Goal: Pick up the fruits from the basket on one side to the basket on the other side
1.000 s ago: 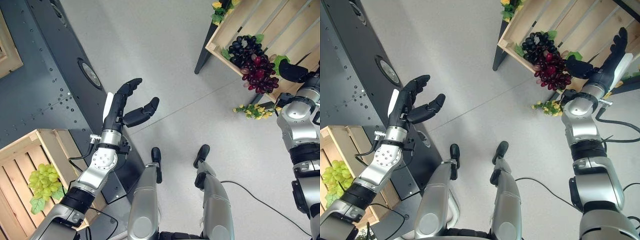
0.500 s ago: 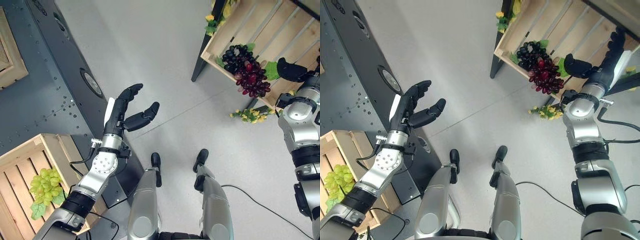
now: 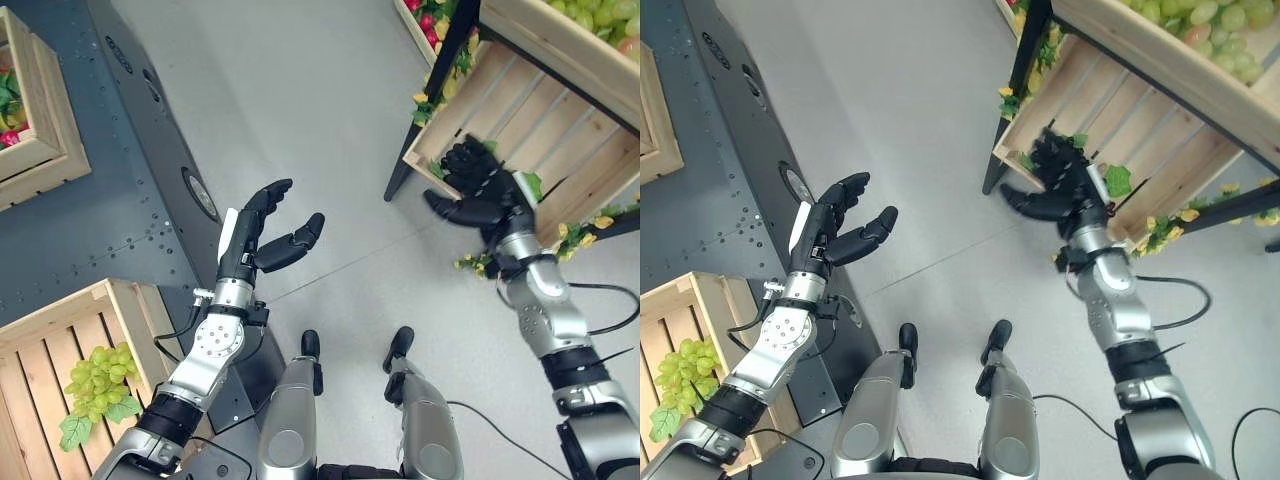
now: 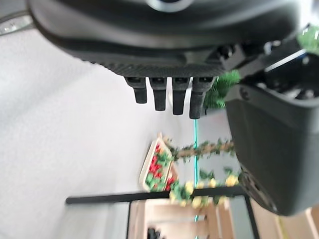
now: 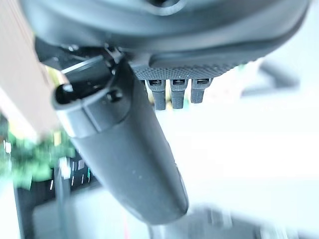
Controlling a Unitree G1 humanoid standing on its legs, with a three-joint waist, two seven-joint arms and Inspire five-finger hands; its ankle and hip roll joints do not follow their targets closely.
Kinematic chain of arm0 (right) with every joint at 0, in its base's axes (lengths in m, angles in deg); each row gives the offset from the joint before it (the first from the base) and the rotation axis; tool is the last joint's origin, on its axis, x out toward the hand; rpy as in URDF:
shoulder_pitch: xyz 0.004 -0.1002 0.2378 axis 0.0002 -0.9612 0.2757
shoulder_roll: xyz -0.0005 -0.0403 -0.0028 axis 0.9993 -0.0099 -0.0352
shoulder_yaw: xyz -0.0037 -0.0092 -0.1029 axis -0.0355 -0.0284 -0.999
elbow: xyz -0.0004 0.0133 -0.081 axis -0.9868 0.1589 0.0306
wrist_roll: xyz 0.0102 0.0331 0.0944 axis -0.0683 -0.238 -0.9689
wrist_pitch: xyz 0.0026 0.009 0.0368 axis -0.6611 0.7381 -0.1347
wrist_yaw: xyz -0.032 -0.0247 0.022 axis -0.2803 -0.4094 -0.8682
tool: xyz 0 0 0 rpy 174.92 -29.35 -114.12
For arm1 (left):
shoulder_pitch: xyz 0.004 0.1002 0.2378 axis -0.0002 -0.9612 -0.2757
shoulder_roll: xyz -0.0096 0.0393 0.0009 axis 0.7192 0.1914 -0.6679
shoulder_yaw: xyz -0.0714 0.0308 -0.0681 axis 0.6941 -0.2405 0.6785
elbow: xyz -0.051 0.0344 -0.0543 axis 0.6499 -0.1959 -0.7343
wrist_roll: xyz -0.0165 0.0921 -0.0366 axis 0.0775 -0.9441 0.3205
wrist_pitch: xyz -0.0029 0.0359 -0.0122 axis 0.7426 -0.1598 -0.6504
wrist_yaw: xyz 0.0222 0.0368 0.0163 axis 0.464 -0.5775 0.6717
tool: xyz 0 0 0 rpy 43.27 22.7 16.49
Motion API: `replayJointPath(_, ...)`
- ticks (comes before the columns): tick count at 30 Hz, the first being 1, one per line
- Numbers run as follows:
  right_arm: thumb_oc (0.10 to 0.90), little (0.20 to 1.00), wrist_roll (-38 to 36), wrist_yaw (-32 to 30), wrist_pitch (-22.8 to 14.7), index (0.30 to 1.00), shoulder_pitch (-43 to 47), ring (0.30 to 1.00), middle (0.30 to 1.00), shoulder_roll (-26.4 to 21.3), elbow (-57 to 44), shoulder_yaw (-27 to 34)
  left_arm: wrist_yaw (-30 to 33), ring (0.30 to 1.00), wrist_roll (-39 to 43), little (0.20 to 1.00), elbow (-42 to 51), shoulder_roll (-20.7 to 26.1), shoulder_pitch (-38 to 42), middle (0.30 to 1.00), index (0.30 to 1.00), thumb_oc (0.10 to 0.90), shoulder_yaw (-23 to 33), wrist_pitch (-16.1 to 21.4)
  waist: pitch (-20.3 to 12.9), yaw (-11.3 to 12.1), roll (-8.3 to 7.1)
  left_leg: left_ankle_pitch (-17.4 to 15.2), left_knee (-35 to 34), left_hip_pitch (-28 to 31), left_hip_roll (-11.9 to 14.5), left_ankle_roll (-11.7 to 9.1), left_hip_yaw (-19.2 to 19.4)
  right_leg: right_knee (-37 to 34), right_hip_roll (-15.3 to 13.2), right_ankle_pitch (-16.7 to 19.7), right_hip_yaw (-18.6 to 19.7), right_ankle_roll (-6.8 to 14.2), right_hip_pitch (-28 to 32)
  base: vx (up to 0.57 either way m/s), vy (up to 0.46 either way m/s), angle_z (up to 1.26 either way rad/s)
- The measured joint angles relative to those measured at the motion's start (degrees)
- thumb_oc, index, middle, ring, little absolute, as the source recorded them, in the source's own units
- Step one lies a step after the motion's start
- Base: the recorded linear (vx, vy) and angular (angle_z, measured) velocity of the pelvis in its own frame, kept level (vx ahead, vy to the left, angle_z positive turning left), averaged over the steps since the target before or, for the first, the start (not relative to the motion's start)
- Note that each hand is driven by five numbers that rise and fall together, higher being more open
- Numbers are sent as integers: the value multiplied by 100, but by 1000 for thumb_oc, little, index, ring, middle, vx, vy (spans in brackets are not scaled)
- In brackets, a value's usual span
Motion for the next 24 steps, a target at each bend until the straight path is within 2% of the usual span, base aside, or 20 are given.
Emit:
replayJointPath(5, 800, 900, -232, 675, 268, 900, -457, 900, 900, 293, -610, -180, -94, 900, -80, 900, 148, 4, -230, 900, 900, 800, 318, 0, -15, 155, -79, -61, -55, 216, -144, 55, -90, -225, -79, -25, -96, 103, 355, 91, 203, 17)
replayJointPath(6, 800, 900, -286, 697, 296, 900, -609, 900, 900, 433, -704, -174, -132, 900, -83, 900, 183, 3, -305, 900, 900, 800, 351, 0, -19, 168, -90, -61, -71, 272, -217, 80, -185, -227, -132, -50, -158, 229, 467, 116, 277, 32)
replayJointPath(10, 800, 900, -397, 748, 423, 900, -1109, 900, 900, 714, -1044, -282, -201, 900, -172, 900, 444, 4, -642, 900, 900, 800, 441, 1, -83, 210, -202, -94, -149, 444, -393, 210, -292, -265, -284, -84, -219, 356, 705, 90, 208, 26)
replayJointPath(12, 800, 900, -390, 756, 490, 900, -1244, 900, 900, 751, -1146, -455, -289, 900, -190, 900, 442, -2, -723, 900, 900, 800, 497, -3, -99, 171, -221, -142, -129, 507, -435, 280, -381, 26, -360, -5, -160, 431, 723, 99, 179, 32)
replayJointPath(14, 800, 900, -381, 760, 570, 900, -1549, 900, 900, 747, -1340, -651, -416, 900, -205, 900, 443, 4, -861, 900, 900, 800, 565, -4, -135, 144, -211, -189, -152, 699, -383, 341, -514, 692, -441, 11, 57, 387, 606, 124, 109, 31)
replayJointPath(16, 800, 900, -380, 773, 646, 900, -1823, 900, 900, 756, -1419, -891, -512, 900, -248, 900, 443, 12, -1095, 900, 900, 800, 667, -6, -337, 180, -268, -219, -242, 836, -410, 403, -610, 1434, -524, -148, 255, 159, 367, 165, -5, 26)
replayJointPath(17, 800, 900, -378, 782, 663, 900, -1930, 900, 900, 770, -1440, -926, -533, 900, -259, 900, 443, 12, -1166, 900, 900, 800, 683, -12, -395, 179, -262, -174, -337, 916, -451, 414, -725, 1538, -504, -245, 319, 109, 342, 166, -80, 54)
replayJointPath(18, 800, 900, -378, 837, 692, 900, -2155, 900, 900, 819, -1463, -934, -572, 900, -286, 900, 443, 23, -1275, 900, 900, 800, 717, -12, -536, 153, -251, -24, -617, 1058, -473, 413, -870, 1596, -378, -359, 574, 14, 365, 129, -95, 54)
replayJointPath(20, 800, 900, -381, 874, 707, 900, -2291, 900, 900, 834, -1458, -930, -558, 900, -286, 900, 444, 14, -1340, 900, 900, 800, 740, -15, -624, 161, -204, 158, -1022, 1319, -496, 394, -1096, 1482, -219, -453, 707, -33, 389, 167, -162, 54)
replayJointPath(21, 800, 900, -384, 874, 707, 900, -2332, 900, 900, 854, -1430, -920, -551, 900, -286, 900, 444, 7, -1336, 900, 900, 800, 734, -24, -633, 82, -156, 291, -1299, 1494, -492, 381, -1257, 1130, -52, -504, 933, 37, 468, 178, -247, 65)
replayJointPath(24, 800, 900, -379, 869, 712, 900, -2375, 900, 900, 876, -1218, -909, -554, 900, -301, 900, 441, -113, -1325, 900, 900, 800, 698, -29, -715, -194, -92, 373, -1622, 1762, -520, 298, -1711, 252, 207, -413, 1490, 175, 523, 133, -238, 86)
